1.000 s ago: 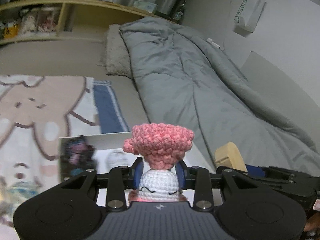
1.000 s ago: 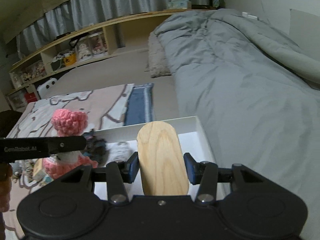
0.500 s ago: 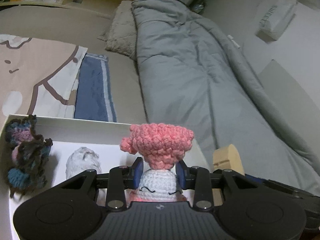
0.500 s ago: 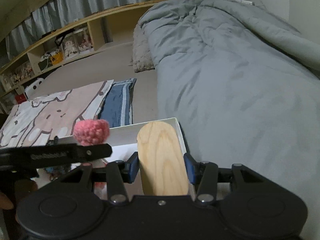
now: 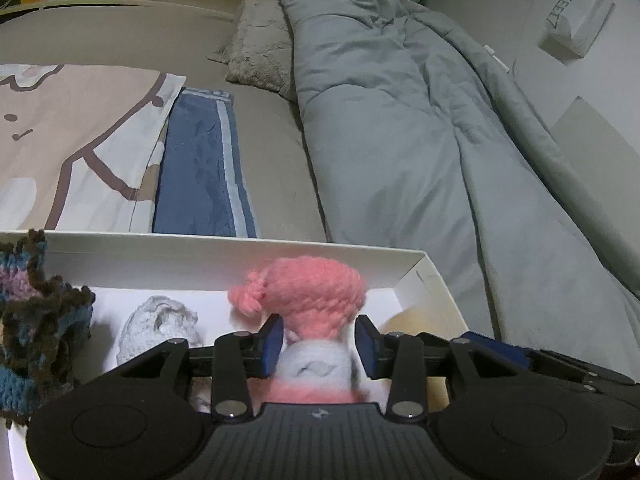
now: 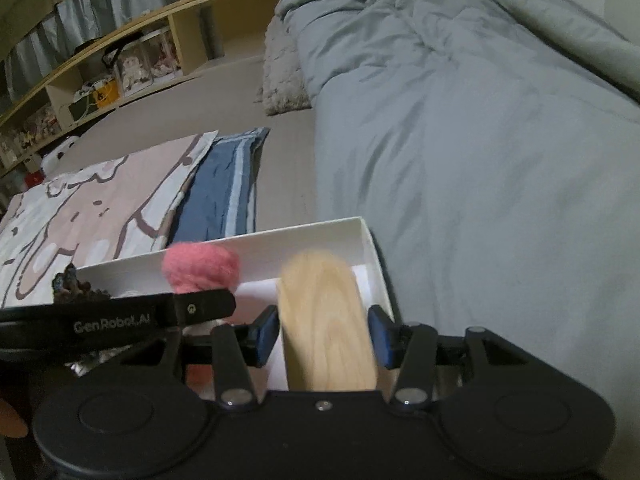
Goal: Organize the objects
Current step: 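Carry the doll and wooden block into the tray and release both, then lift both tools out of the tray toward the remaining objects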
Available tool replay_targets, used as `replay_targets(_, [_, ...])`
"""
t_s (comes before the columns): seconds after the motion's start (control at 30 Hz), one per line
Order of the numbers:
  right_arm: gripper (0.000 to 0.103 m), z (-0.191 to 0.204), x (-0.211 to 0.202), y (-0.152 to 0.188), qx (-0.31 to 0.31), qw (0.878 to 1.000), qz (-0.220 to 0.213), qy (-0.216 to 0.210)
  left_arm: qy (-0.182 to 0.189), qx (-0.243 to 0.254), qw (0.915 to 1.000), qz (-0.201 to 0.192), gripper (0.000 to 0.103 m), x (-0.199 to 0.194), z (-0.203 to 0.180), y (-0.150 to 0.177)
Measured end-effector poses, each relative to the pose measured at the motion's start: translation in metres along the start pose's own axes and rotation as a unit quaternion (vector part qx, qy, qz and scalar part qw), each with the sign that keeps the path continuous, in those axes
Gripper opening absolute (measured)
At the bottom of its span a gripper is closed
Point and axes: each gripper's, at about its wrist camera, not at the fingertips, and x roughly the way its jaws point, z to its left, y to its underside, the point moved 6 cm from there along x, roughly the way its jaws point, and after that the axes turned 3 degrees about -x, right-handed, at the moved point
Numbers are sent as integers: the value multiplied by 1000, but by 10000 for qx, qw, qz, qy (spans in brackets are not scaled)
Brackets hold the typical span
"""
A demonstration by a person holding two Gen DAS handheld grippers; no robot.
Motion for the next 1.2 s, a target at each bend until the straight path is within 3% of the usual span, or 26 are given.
replay_targets(0.43, [56, 3, -43, -2, -57, 10000, -58, 17, -201, 390, 9990, 124, 43, -38, -12, 1])
replay_targets(1.0, [56, 37, -110, 11, 87, 9997, -190, -144, -470, 765, 9959, 104, 43, -124, -6, 6])
replay_targets(1.07, [58, 39, -120, 10, 86, 9996, -247, -119, -522, 829, 9952, 69, 44, -136, -4, 7])
replay_targets(1.2, [63, 43, -139, 10, 154, 9992, -360, -86, -652, 960, 9932, -35, 58, -158, 0, 8])
